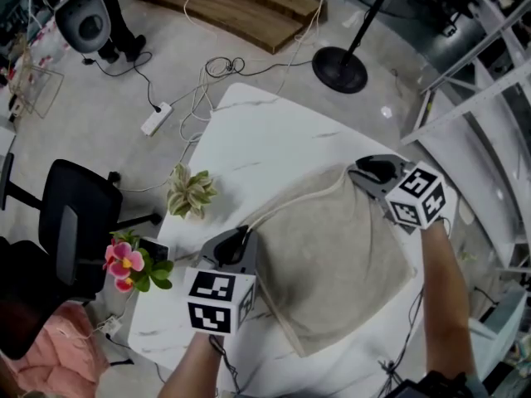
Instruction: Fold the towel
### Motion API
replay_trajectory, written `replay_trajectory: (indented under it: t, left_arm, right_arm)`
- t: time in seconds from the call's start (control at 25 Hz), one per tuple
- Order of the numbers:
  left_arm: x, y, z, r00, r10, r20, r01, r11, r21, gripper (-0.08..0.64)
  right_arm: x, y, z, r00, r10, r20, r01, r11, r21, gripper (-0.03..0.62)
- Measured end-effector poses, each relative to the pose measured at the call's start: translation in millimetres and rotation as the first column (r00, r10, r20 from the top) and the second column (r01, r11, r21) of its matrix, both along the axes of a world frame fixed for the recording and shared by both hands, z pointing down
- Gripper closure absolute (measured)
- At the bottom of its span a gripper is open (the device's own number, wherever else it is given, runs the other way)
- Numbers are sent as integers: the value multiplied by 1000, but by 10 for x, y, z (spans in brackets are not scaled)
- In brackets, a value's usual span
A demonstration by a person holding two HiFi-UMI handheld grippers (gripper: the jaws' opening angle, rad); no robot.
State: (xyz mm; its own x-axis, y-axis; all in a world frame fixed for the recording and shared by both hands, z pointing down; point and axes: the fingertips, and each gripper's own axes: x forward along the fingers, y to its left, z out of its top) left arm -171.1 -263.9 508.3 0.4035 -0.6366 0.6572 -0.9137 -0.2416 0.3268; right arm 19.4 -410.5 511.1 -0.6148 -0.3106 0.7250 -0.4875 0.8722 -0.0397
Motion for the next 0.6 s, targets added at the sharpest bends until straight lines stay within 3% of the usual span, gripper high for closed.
replay_trajectory:
  t: [0.08, 0.24, 0.32, 0.4, 0.48, 0.56, 0.6]
  left_arm:
    - [-9, 0, 0, 1000, 0, -2, 0, 1000, 3, 531]
    - [-18, -1, -54, 1000, -4, -7, 4, 1000, 19, 532]
    - [-14, 2, -80, 1000, -6, -5, 6, 1000, 24, 532]
    - [-4, 9, -84, 1000, -5, -4, 5, 1000, 25, 532]
    - [-13, 11, -75, 1000, -4, -3, 4, 1000, 23, 532]
    - [-44, 12, -60, 1000, -9, 1, 9, 1000, 20, 532]
    - [-59, 11, -56, 1000, -12, 1, 12, 1000, 19, 532]
  right_arm:
    - [-13, 39, 8, 1000, -15, 14, 15, 1000, -2, 576]
    - [27, -18, -117, 999, 24, 34, -26, 998, 64, 577]
    - [59, -81, -147, 997, 52, 58, -56, 997, 58, 531]
    - [60, -103, -113, 990, 69, 120, -67, 998, -21, 395]
    - [46, -115, -37, 979, 85, 187, -65, 992, -107, 355]
    - [30, -107, 33, 972, 77, 220, -45, 988, -145, 367]
    - [26, -98, 33, 972, 64, 226, -33, 990, -139, 432]
